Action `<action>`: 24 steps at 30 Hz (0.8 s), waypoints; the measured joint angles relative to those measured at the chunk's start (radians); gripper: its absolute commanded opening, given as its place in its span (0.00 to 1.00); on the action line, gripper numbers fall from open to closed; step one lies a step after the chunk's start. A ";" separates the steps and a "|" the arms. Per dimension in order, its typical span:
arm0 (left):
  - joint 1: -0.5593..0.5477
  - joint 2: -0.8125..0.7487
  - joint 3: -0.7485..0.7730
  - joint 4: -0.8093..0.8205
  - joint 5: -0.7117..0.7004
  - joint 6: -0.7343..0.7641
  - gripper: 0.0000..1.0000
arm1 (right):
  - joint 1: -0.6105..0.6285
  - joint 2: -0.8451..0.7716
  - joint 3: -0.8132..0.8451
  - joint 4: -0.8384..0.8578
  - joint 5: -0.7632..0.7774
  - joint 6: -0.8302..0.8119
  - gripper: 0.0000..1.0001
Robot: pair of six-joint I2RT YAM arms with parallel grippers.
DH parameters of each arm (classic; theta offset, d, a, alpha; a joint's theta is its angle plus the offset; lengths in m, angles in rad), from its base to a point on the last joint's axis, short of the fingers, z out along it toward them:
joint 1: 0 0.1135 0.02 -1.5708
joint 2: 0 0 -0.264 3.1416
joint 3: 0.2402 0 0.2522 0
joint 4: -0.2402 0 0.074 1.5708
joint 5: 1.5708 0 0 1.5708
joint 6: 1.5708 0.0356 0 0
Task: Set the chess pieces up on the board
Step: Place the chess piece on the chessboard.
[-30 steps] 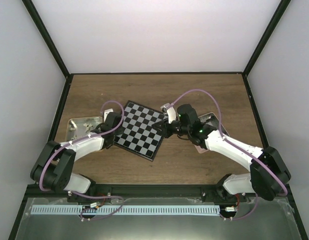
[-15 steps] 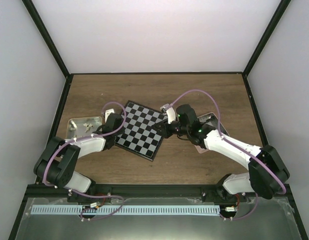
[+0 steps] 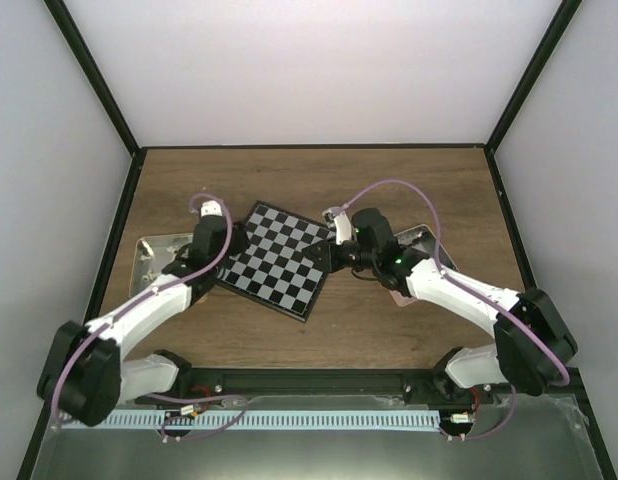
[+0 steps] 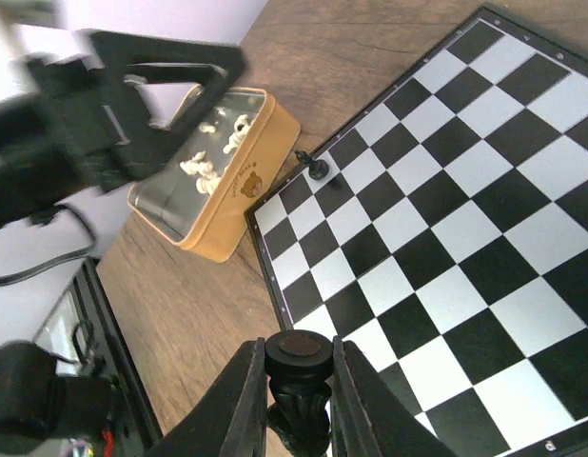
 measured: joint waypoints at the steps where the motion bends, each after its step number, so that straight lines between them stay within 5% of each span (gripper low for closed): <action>1: 0.000 -0.039 0.010 0.001 0.026 0.002 0.68 | 0.000 0.005 0.000 0.009 0.001 0.031 0.10; 9: -0.001 -0.205 0.009 0.121 0.351 0.048 0.68 | 0.000 -0.004 -0.048 0.206 0.127 0.503 0.10; 16: -0.039 -0.210 -0.035 0.218 0.634 0.070 0.67 | 0.000 0.007 0.003 0.212 0.191 0.801 0.10; 24: -0.145 -0.153 -0.035 0.306 0.736 0.089 0.56 | 0.000 0.028 0.009 0.196 0.162 0.987 0.11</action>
